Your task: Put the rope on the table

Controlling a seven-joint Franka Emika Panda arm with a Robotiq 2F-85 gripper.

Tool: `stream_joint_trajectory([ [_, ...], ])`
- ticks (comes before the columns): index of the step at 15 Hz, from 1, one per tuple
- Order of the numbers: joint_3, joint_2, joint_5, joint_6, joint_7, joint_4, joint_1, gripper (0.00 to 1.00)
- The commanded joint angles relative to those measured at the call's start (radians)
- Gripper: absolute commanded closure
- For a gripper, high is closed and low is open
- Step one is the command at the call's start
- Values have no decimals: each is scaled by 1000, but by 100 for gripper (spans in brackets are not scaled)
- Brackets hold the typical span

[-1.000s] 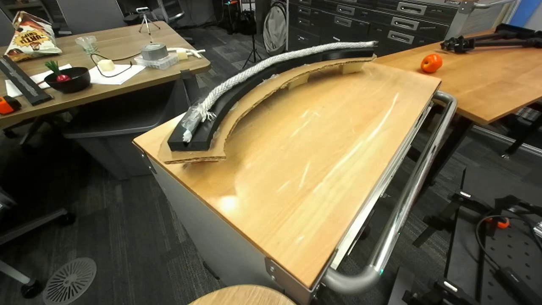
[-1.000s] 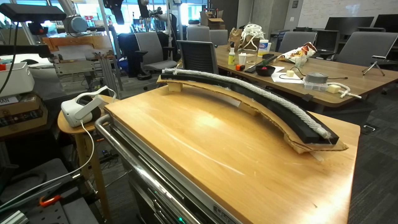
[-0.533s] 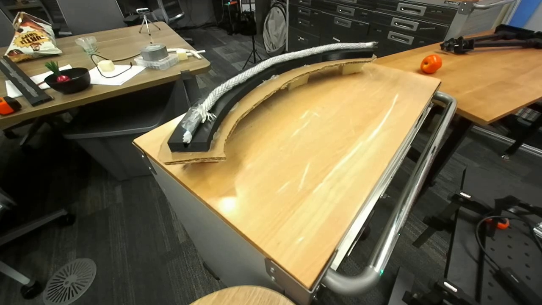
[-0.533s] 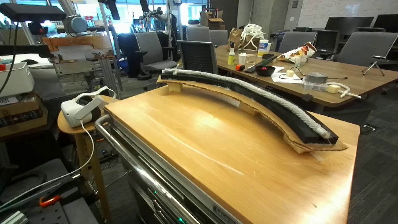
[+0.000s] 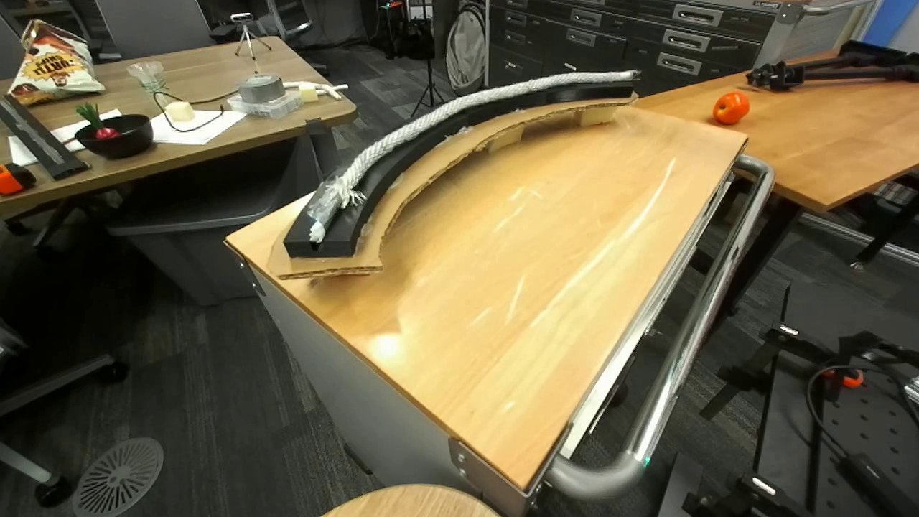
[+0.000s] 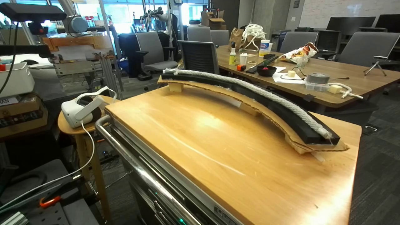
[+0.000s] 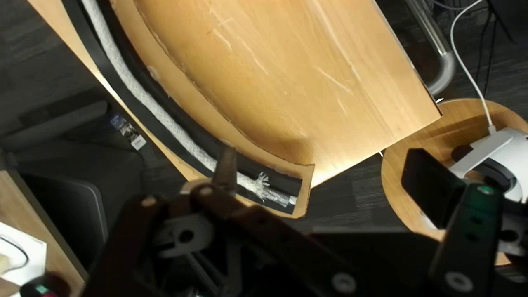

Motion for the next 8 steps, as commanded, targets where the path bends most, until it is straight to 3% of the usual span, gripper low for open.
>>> stream_joint_trajectory([
  [1,-27,103,119,-5,-128,158,38,0],
  [2,-11,33,56,2,-69,54,20,0],
  [6,-8,91,102,1,-103,121,22,0],
  [8,-1,77,73,-57,-246,101,38,0],
])
